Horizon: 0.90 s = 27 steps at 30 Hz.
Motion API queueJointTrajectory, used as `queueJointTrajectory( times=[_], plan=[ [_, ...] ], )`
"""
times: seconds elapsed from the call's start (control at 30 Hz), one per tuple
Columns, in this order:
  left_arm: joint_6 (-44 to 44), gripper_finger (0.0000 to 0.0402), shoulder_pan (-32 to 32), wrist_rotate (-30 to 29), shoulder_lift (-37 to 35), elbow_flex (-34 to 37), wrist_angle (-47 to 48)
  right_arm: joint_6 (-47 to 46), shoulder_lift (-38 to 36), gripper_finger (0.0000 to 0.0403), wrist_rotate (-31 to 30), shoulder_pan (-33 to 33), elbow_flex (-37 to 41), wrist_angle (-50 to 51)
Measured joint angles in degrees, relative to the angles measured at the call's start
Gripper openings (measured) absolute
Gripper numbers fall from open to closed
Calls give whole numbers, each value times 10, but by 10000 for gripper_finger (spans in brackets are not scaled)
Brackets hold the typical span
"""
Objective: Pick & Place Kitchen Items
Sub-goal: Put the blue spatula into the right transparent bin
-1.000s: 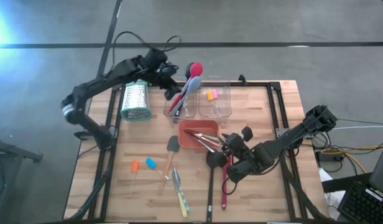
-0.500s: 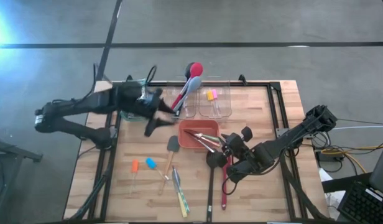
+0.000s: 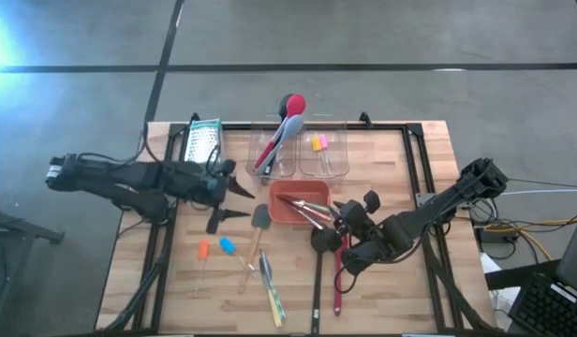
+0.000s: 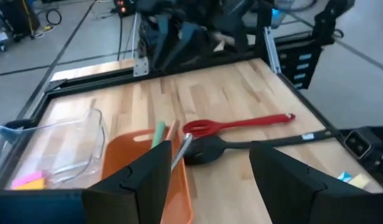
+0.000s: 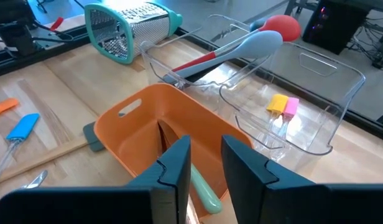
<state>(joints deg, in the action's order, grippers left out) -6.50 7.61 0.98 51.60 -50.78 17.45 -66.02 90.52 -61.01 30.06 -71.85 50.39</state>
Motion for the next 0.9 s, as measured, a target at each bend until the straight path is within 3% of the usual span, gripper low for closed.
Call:
queueJointTrajectory(
  times=[0.2,0.53,0.9],
  plan=[
    [1,223,35,-6,-9,73,-66,0,0,72,0,0,0,0],
    [46,223,88,-31,-37,137,-69,0,0,64,0,0,0,-2],
    [177,223,186,-127,-41,137,89,0,0,79,0,0,0,-4]
  ],
)
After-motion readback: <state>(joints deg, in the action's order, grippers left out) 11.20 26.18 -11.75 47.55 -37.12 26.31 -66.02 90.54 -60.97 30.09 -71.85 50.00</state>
